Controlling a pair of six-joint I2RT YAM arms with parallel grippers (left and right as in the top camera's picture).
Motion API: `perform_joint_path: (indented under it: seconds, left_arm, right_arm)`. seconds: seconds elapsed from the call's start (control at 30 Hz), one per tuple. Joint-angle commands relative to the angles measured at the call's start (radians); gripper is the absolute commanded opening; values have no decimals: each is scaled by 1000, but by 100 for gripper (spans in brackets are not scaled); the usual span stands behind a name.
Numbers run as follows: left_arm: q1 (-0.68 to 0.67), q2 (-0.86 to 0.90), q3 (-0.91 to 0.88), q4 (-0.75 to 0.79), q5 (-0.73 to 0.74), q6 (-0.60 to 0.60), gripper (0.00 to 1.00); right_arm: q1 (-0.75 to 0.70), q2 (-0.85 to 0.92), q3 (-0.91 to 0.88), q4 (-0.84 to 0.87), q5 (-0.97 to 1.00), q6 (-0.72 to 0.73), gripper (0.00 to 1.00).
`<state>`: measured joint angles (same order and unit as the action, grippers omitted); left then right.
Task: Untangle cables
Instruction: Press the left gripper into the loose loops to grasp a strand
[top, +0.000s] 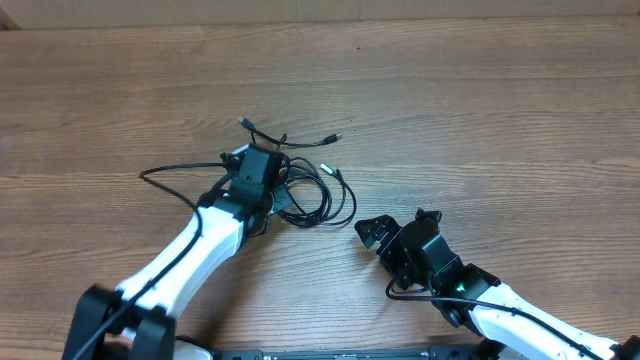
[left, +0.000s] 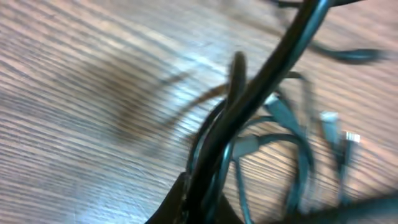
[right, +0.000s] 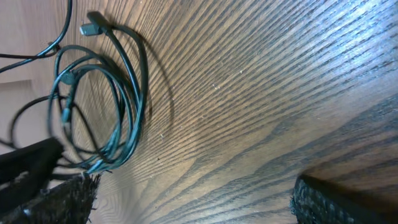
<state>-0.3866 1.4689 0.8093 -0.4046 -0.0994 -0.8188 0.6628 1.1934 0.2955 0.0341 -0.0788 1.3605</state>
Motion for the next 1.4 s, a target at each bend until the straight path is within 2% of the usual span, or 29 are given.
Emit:
perform_joint_path:
  seconds: [0.0, 0.17, 0.2, 0.3, 0.5, 0.53, 0.57, 0.63, 0.73, 0.8, 0.87, 1.27, 1.37]
  left_arm:
    - [-6, -67, -2, -8, 71, -8, 20]
    - [-6, -79, -2, -29, 73, -8, 22]
    - [-6, -79, -2, -34, 71, -8, 21]
    - [-6, -79, -2, -44, 67, -7, 6]
    - [-6, -79, -2, -44, 61, 4, 5]
    - [-6, -79, -2, -44, 54, 3, 7]
    - [-6, -78, -2, -44, 44, 3, 19]
    - [-6, -76, -3, -44, 27, 3, 54]
    - [-6, -72, -3, -43, 9, 3, 71]
    - [-6, -72, -3, -40, -10, 3, 91]
    - [-6, -72, -3, -40, -27, 3, 100]
    - [-6, 4, -3, -72, -21, 3, 99]
    - [-6, 49, -3, -66, -4, -6, 89]
  right_arm:
    - [5, 4, 0, -5, -12, -9, 100]
    - [5, 4, 0, -6, -12, -9, 100]
    - [5, 4, 0, -6, -12, -9, 100]
    - [5, 4, 0, -6, -12, -9, 100]
    - [5, 4, 0, -6, -12, -9, 100]
    - [5, 4, 0, -6, -12, -9, 100]
    - [5, 4, 0, -6, -12, -9, 100]
    - [5, 4, 0, -6, -11, -9, 100]
    - [5, 4, 0, -6, -11, -9, 100]
    - [5, 4, 0, -6, -11, -9, 100]
    - [5, 4, 0, -6, -11, -9, 100]
    - [5, 4, 0, -6, -8, -9, 100]
    - [5, 4, 0, -6, -8, -9, 100]
